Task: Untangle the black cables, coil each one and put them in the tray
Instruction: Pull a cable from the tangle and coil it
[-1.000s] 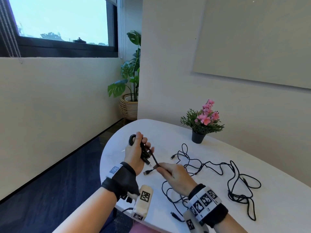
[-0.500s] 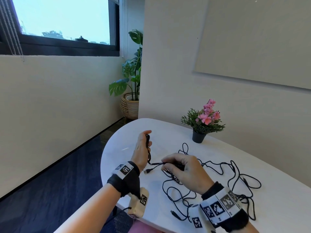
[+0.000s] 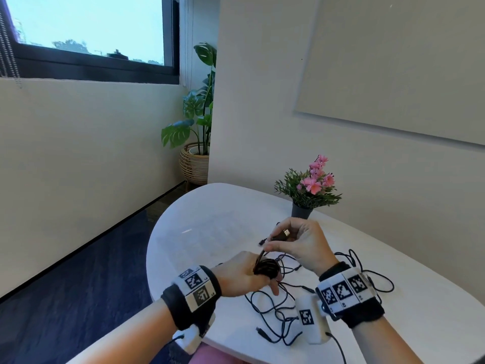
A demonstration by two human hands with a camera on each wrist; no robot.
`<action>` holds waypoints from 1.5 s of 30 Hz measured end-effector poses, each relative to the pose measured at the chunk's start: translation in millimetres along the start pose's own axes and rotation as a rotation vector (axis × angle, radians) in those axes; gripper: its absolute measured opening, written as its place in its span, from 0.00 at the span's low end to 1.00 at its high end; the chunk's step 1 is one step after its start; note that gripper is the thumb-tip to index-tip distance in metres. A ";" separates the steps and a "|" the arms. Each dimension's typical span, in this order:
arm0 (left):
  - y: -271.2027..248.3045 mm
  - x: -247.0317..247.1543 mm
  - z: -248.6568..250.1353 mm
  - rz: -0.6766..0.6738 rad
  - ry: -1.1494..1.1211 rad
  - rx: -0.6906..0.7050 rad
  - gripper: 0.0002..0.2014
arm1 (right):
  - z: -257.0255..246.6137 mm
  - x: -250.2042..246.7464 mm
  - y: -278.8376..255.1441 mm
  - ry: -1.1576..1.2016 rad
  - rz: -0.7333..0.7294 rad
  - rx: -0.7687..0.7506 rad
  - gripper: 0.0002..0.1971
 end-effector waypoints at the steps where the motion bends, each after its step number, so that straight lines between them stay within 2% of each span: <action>1: 0.4 -0.7 4.0 -0.002 -0.039 -0.018 0.11 | 4.9 -2.5 -0.7 -0.011 0.014 -0.004 0.15; 6: 3.1 -3.9 10.3 0.004 -0.285 -0.057 0.10 | 20.5 -7.6 -15.1 -0.170 0.001 -0.094 0.06; 9: 2.7 -7.3 14.2 0.059 -0.305 -0.104 0.06 | 16.1 -11.0 -23.0 -0.264 -0.057 -0.093 0.09; 12: 8.0 -9.6 11.6 0.113 -0.192 -0.142 0.10 | 10.8 -7.7 -27.7 -0.242 -0.144 -0.013 0.08; 16: 13.4 -4.4 11.0 0.098 -0.092 -0.187 0.14 | 15.3 -5.0 -25.4 -0.400 -0.157 -0.074 0.08; 19: 18.5 -9.2 12.8 0.274 0.249 -0.106 0.20 | 14.2 -8.6 -22.4 -0.364 -0.094 -0.104 0.09; 21: 20.7 -13.2 13.8 0.362 0.458 -0.031 0.18 | 14.9 -12.0 -21.3 -0.357 -0.047 -0.114 0.09; 23: 20.9 -11.4 14.3 0.394 0.552 0.013 0.15 | 15.8 -13.0 -22.0 -0.341 -0.023 -0.104 0.09; 28: 13.0 -5.0 15.0 0.371 0.502 0.115 0.11 | 11.7 -11.8 -25.7 -0.196 0.006 -0.055 0.15; 32: 10.1 -8.9 15.9 0.383 0.564 0.226 0.12 | 14.3 -8.5 -28.0 -0.109 0.056 0.009 0.16; 36: 13.9 -3.7 18.6 0.493 0.542 0.167 0.12 | 8.2 -1.6 -26.7 0.052 0.097 0.102 0.20; 38: 17.7 -2.3 15.6 0.506 0.483 0.127 0.12 | 8.1 0.4 -26.3 0.150 0.119 0.153 0.20; 42: 25.7 5.2 8.8 0.535 0.423 0.115 0.09 | 16.8 1.2 -23.6 0.330 0.218 0.297 0.13; 45: 28.2 10.8 5.3 0.581 0.371 0.166 0.08 | 24.0 0.3 -19.8 0.427 0.268 0.399 0.12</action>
Point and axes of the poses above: each hand's wrist, its own y-axis towards the middle knuckle, its own x-axis out of the palm, z = x × y, the point moved 1 cm from there along y, towards the middle knuckle, and after that the axes turned 9 degrees about z, right-handed, at the moved point
